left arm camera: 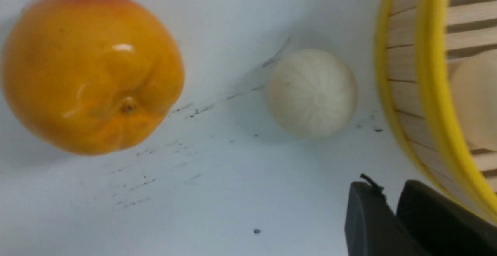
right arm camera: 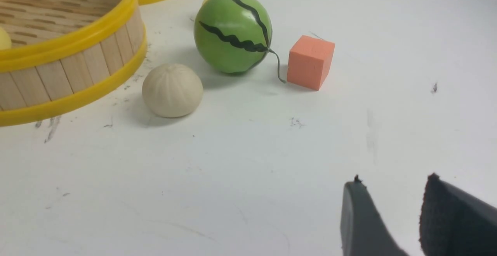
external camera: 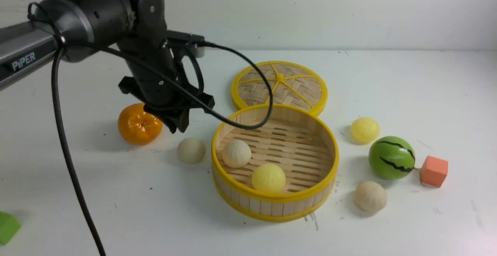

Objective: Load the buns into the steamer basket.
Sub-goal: Use the left arm to grab a steamed stuffed bun, then use the left arm to put the steamed stuffed bun into the steamer, then use the right arm to grab a steamed stuffed bun, then use the right arm to put the steamed stuffed bun into the steamer, then use the right arm to grab a steamed stuffed bun

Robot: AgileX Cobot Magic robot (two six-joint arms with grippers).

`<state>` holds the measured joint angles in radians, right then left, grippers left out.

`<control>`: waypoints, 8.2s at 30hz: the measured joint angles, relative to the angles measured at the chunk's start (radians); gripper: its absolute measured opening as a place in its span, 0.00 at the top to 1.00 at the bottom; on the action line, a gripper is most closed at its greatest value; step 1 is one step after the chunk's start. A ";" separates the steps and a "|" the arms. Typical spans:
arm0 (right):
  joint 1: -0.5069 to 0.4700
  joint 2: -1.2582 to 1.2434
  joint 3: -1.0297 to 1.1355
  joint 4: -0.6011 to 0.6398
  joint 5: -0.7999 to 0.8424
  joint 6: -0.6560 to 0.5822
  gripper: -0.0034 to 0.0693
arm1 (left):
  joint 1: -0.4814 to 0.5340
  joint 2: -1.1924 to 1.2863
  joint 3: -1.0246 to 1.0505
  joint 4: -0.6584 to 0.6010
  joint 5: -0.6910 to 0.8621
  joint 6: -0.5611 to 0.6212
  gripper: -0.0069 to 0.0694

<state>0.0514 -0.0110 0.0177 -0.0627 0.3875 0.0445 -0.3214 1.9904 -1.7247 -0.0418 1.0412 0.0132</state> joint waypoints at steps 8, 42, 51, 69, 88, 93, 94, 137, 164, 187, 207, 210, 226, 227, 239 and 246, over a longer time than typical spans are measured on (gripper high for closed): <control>0.000 0.000 0.000 0.000 0.000 0.000 0.62 | 0.030 0.060 0.007 -0.048 -0.088 0.054 0.77; 0.000 0.000 0.000 0.000 0.000 0.000 0.62 | -0.048 -0.049 -0.082 -0.102 -0.053 0.113 0.93; 0.000 0.000 0.000 0.000 0.000 0.000 0.62 | -0.187 0.048 -0.088 -0.139 -0.234 0.147 0.93; 0.000 0.000 0.000 0.000 0.000 0.000 0.62 | -0.183 0.138 -0.204 -0.075 -0.115 0.034 0.39; 0.000 0.000 0.000 0.000 0.000 0.000 0.62 | -0.183 -1.009 0.806 -0.311 -0.625 0.070 0.93; 0.000 0.000 0.000 0.000 0.000 0.000 0.62 | -0.183 -1.283 1.131 -0.358 -0.901 0.103 0.93; 0.000 0.000 0.000 0.000 0.000 0.000 0.62 | -0.183 -1.326 1.177 -0.361 -0.932 0.106 0.93; 0.096 1.475 -1.034 0.417 0.539 -0.142 0.63 | -0.184 -1.675 1.535 -0.369 -0.908 0.113 0.93; 0.231 1.863 -1.269 0.135 0.412 0.102 0.62 | -0.184 -1.660 1.535 -0.369 -0.889 0.113 0.91; 0.250 1.798 -1.272 0.196 0.496 -0.003 0.95 | -0.184 -1.660 1.535 -0.369 -0.889 0.113 0.89; 0.347 1.973 -1.561 0.364 0.464 -0.053 0.88 | -0.184 -1.660 1.535 -0.369 -0.889 0.113 0.88; 0.347 1.999 -1.570 0.357 0.469 -0.052 0.80 | -0.184 -1.660 1.535 -0.369 -0.889 0.113 0.88; 0.229 1.958 -1.787 0.063 0.648 0.066 0.24 | -0.184 -1.659 1.535 -0.369 -0.889 0.113 0.87; 0.189 1.980 -1.787 0.063 0.640 0.069 0.27 | -0.184 -1.659 1.535 -0.369 -0.889 0.113 0.87; 0.048 2.198 -1.916 0.245 0.561 0.011 0.54 | -0.184 -1.659 1.535 -0.369 -0.889 0.113 0.85; 0.049 2.247 -1.934 0.266 0.541 -0.008 0.55 | -0.184 -1.659 1.535 -0.369 -0.889 0.113 0.84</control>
<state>0.1001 2.2355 -1.9162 0.2028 0.9281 0.0365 -0.5054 0.3311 -0.1898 -0.4109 0.1523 0.1265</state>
